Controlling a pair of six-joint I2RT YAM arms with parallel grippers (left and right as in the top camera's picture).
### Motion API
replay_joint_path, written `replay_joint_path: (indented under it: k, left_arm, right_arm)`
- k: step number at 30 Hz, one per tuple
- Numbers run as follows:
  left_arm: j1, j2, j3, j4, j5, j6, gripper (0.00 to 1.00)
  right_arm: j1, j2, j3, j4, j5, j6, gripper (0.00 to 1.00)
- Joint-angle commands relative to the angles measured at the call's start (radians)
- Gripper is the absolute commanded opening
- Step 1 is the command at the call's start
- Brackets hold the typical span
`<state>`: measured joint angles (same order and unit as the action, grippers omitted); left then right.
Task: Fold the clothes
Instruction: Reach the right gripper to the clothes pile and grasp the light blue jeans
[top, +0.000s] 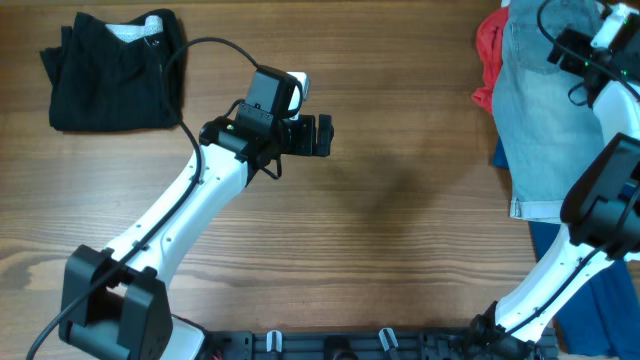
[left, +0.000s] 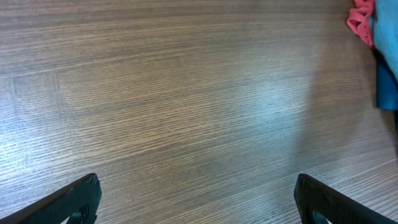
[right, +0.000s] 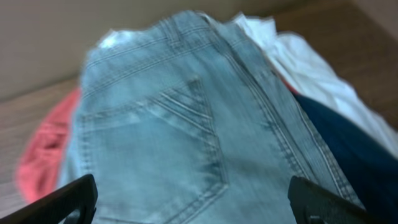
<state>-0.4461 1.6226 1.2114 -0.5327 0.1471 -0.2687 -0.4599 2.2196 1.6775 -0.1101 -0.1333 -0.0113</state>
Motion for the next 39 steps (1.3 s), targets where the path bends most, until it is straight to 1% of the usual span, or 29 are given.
replay_joint_path:
  k: [1, 4, 6, 8, 13, 18, 24, 27, 28, 29, 30, 35, 36, 37, 39]
  left_arm:
    - [-0.004, 0.015, 0.015, 0.005, -0.01, -0.008, 1.0]
    - [-0.004, 0.015, 0.015, 0.014, -0.01, -0.008, 1.0]
    - [-0.004, 0.015, 0.015, 0.021, -0.01, -0.008, 1.0]
    - [-0.009, 0.015, 0.015, 0.021, -0.01, -0.008, 1.0]
    - [-0.028, 0.015, 0.015, 0.023, -0.01, -0.008, 1.0]
    - [-0.03, 0.015, 0.015, 0.036, -0.01, -0.008, 1.0]
    - [-0.03, 0.015, 0.015, 0.037, -0.01, -0.008, 1.0]
    - [-0.03, 0.015, 0.015, 0.037, -0.01, -0.008, 1.0]
    - [-0.03, 0.015, 0.015, 0.037, -0.01, -0.008, 1.0]
    - [-0.03, 0.015, 0.015, 0.037, -0.01, -0.008, 1.0]
    - [-0.03, 0.015, 0.015, 0.036, -0.01, -0.008, 1.0]
    - [-0.03, 0.015, 0.015, 0.036, -0.01, -0.009, 1.0]
    - [-0.03, 0.015, 0.015, 0.036, -0.01, -0.008, 1.0]
    - [-0.03, 0.015, 0.015, 0.036, -0.01, -0.009, 1.0]
    - [-0.03, 0.015, 0.015, 0.036, -0.01, -0.008, 1.0]
  right_arm:
    - [-0.027, 0.037, 0.018, 0.046, -0.048, 0.039, 0.97]
    - [-0.043, 0.065, 0.018, 0.059, -0.048, 0.051, 0.93]
    - [-0.061, 0.102, 0.018, 0.079, -0.074, 0.12, 0.9]
    - [-0.072, 0.12, 0.018, 0.09, -0.108, 0.119, 0.89]
    - [-0.103, 0.135, 0.018, 0.11, -0.11, 0.115, 0.85]
    - [-0.114, 0.163, 0.018, 0.11, -0.16, 0.069, 0.77]
    - [-0.116, 0.193, 0.018, 0.087, -0.16, 0.063, 0.69]
    - [-0.117, 0.193, 0.018, 0.089, -0.16, 0.063, 0.69]
    - [-0.119, 0.193, 0.018, 0.092, -0.16, 0.063, 0.7]
    - [-0.123, 0.193, 0.018, 0.091, -0.16, 0.064, 0.76]
    - [-0.127, 0.193, 0.018, 0.087, -0.16, 0.064, 0.78]
    - [-0.145, 0.209, 0.018, 0.079, -0.152, 0.064, 0.8]
    - [-0.146, 0.216, 0.018, 0.07, -0.153, 0.063, 0.76]
    - [-0.146, 0.22, 0.018, 0.059, -0.155, 0.064, 0.69]
    - [-0.145, 0.223, 0.018, 0.047, -0.16, 0.068, 0.5]
